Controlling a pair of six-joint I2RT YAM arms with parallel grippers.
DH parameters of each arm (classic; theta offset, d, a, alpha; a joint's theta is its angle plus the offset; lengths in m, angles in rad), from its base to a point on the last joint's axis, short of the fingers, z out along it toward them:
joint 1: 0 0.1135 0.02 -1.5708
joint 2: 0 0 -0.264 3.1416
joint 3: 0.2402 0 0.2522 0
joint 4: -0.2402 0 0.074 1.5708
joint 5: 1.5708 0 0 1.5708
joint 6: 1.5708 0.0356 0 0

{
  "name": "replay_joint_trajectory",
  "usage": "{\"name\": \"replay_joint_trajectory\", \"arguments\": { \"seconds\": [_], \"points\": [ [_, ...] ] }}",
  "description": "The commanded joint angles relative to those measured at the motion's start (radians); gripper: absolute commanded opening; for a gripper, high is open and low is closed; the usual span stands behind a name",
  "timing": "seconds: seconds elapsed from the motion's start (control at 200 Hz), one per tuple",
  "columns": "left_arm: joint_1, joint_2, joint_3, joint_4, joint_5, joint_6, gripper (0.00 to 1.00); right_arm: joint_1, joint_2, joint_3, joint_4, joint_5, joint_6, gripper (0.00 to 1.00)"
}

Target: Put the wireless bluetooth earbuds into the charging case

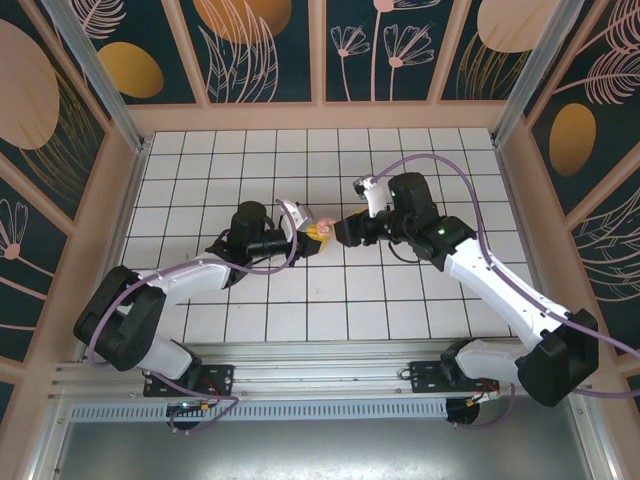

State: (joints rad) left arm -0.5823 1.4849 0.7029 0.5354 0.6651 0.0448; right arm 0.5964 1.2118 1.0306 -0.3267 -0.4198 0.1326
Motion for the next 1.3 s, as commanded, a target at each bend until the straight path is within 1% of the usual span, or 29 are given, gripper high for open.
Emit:
{"name": "replay_joint_trajectory", "arguments": {
  "seconds": [0.0,0.13,0.295,0.45,0.691,0.841,1.296],
  "points": [
    [0.006,-0.031,-0.01,0.019,-0.012,0.035,0.12,0.005,0.006,-0.037,0.07,0.003,0.147,0.65],
    [0.006,-0.031,-0.007,0.016,-0.01,0.041,0.12,0.018,0.025,-0.045,0.101,-0.011,0.178,0.68],
    [0.006,-0.033,-0.008,0.014,-0.017,0.041,0.12,0.034,0.055,-0.034,0.101,0.026,0.208,0.72],
    [0.006,-0.036,-0.008,0.013,-0.017,0.041,0.12,0.039,0.07,-0.029,0.109,0.022,0.208,0.73],
    [0.006,-0.04,-0.006,0.018,-0.011,0.036,0.11,0.039,0.095,-0.029,0.08,0.046,0.196,0.73],
    [0.006,-0.048,-0.009,0.02,-0.011,0.036,0.11,0.033,0.098,-0.029,0.067,0.077,0.199,0.71],
    [0.006,-0.059,-0.007,0.02,0.012,0.043,0.11,0.025,0.111,-0.039,0.137,0.063,0.317,0.71]
  ]
}}
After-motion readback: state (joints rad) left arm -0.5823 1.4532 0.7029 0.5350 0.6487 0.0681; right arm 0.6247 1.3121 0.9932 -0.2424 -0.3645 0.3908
